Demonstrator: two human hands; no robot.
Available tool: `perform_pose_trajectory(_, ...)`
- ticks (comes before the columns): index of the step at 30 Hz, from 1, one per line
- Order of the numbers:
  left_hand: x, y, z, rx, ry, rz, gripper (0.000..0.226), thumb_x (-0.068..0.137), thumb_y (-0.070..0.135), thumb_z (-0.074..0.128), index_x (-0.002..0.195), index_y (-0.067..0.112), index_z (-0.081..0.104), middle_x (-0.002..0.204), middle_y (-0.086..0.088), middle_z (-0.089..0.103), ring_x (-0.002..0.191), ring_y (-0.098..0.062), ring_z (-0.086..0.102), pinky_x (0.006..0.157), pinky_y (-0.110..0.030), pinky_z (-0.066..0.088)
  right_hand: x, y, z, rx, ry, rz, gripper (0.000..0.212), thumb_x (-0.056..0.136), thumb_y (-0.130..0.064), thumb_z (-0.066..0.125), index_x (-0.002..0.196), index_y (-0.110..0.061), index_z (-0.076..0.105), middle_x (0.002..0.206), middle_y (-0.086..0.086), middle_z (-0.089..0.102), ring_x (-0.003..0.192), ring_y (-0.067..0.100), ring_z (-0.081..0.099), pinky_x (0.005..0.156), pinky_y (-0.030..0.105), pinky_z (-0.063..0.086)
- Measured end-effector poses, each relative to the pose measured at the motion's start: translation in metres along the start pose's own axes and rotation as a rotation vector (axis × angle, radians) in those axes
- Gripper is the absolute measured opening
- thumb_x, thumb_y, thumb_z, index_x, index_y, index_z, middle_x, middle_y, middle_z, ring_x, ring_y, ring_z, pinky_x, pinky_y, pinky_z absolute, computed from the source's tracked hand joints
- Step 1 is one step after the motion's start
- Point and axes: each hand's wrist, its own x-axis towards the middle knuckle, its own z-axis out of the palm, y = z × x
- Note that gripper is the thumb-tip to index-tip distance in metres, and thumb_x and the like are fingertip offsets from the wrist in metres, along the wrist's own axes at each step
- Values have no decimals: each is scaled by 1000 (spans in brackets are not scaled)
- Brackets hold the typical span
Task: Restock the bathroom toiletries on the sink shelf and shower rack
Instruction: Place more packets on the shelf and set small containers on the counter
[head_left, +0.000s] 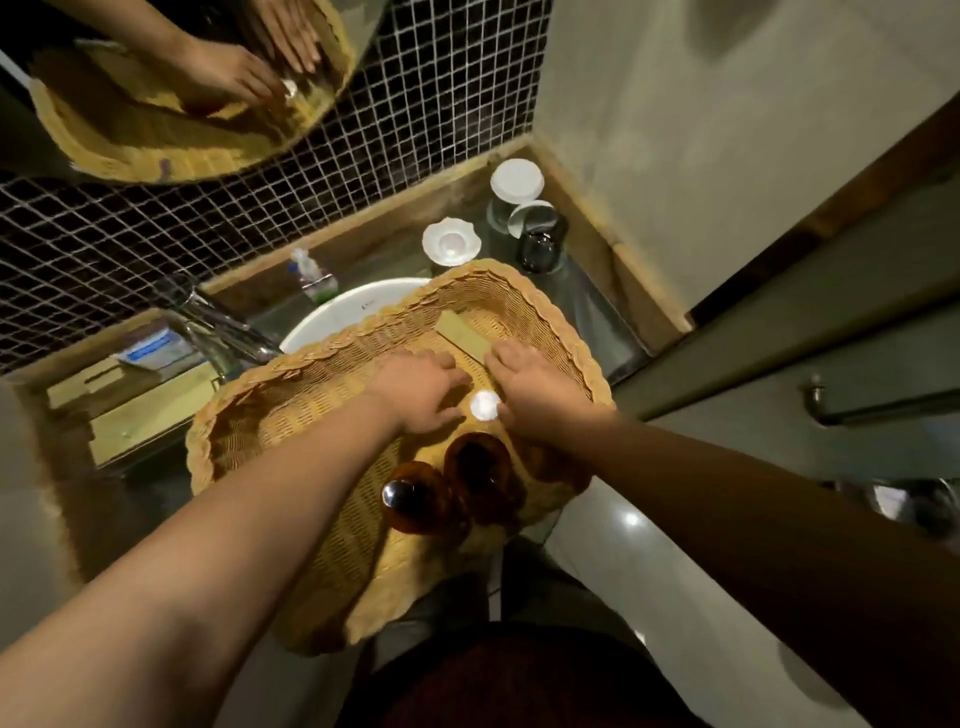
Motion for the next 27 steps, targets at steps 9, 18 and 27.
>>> perform_pose_trajectory(9, 23, 10, 39, -103, 104, 104, 50, 84, 59, 61, 129, 39, 56, 119, 12, 59, 103, -17, 56, 74, -37, 55, -14, -2, 41, -217, 33, 23, 72, 95, -20, 57, 157, -12, 21, 166, 8, 9, 153, 28, -3, 124, 44, 5)
perform_pose_trajectory(18, 20, 9, 39, -86, 106, 76, 53, 84, 61, 57, 120, 23, 60, 113, 3, 58, 99, -21, 58, 73, -38, 52, -15, -11, 30, -387, 44, -54, 58, 101, -30, 46, 154, -12, 29, 165, 17, 11, 153, 34, 0, 123, 50, 3)
perform_pose_trajectory(27, -15, -10, 52, -117, 164, -22, 46, 86, 59, 54, 112, 23, 63, 106, 5, 62, 90, -18, 56, 70, -36, 51, 1, -4, 25, -674, -12, -270, 19, 93, -15, 57, 105, -8, 69, 110, 14, 70, 129, 41, 49, 119, 59, 18)
